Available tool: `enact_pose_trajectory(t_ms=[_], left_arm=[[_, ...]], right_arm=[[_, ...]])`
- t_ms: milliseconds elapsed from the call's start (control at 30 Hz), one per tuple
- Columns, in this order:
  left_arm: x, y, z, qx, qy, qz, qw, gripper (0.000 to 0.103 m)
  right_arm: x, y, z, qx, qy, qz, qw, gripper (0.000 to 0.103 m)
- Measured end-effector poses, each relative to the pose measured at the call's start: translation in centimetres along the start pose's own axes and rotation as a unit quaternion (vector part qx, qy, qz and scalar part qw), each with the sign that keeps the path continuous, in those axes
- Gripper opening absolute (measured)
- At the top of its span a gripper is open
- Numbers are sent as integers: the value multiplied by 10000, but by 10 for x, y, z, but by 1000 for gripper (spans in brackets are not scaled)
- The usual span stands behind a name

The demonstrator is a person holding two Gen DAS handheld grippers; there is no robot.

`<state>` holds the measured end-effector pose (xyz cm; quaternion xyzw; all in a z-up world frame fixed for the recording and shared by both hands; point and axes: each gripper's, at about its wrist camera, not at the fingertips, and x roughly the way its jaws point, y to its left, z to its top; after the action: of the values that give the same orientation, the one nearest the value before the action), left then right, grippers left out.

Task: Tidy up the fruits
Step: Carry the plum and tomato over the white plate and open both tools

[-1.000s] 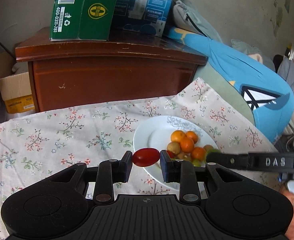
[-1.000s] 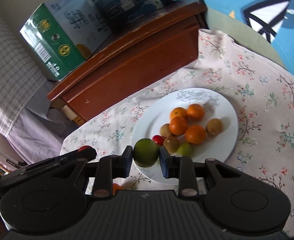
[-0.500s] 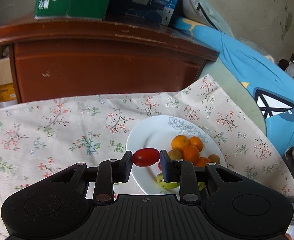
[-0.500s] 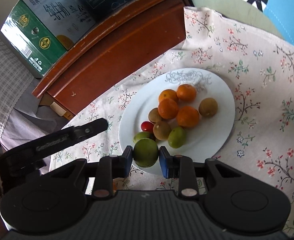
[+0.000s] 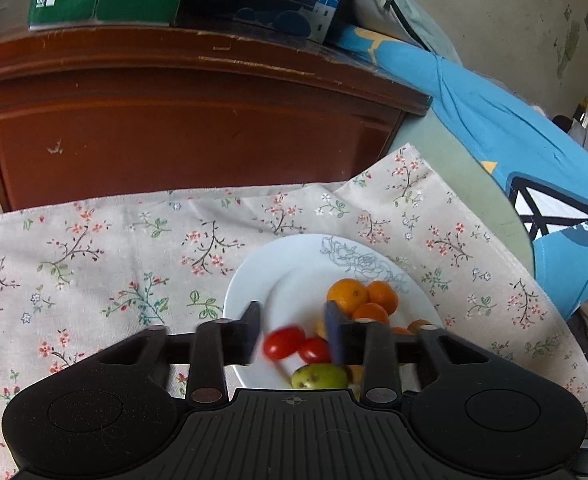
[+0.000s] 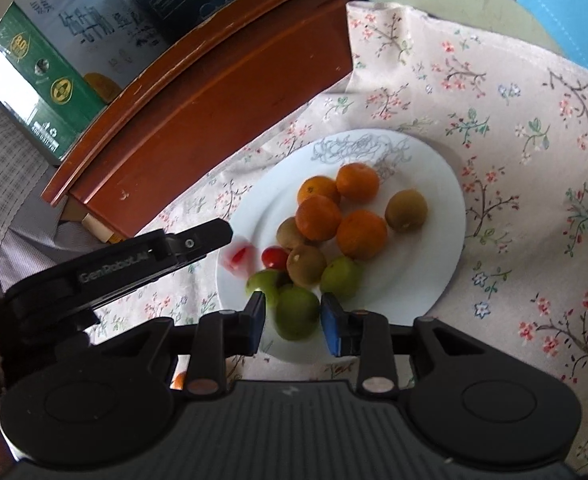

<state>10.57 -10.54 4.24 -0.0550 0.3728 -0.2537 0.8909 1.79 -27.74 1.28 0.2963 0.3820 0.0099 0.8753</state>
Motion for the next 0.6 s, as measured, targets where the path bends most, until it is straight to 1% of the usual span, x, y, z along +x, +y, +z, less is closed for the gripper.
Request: enact_pose_trajectory(t_ms=[33, 67, 133, 167, 233, 333, 400, 500, 600], left_arm=[[-3, 0, 1, -15, -71, 31, 10000, 58], [-6, -1, 2, -2, -157, 25, 9999, 60], [-12, -3, 5, 66, -198, 12, 9998, 61], [-15, -4, 7, 79, -214, 42, 9997, 67], [-24, -5, 10, 56, -299, 128, 9995, 73], [-36, -7, 13, 130, -339, 177, 9992, 74], [-42, -7, 13, 174, -298, 322, 9989, 77], [-54, -6, 12, 225, -286, 443, 9984, 79], [-65, -2, 11, 214, -242, 601, 9977, 84]], right_arm=[[-1, 0, 1, 5, -37, -17, 10000, 32], [-1, 0, 1, 3, -67, -33, 10000, 32], [-4, 1, 2, -13, -139, -43, 9999, 32], [-5, 1, 3, -34, -181, -42, 9998, 32], [-8, 4, 4, -111, -263, -54, 9996, 32], [-11, 8, 5, -216, -322, -30, 9992, 32], [-12, 11, 5, -272, -317, -3, 9991, 33], [-14, 15, 4, -379, -289, 12, 9989, 33], [-17, 18, 2, -429, -250, 58, 9988, 36]])
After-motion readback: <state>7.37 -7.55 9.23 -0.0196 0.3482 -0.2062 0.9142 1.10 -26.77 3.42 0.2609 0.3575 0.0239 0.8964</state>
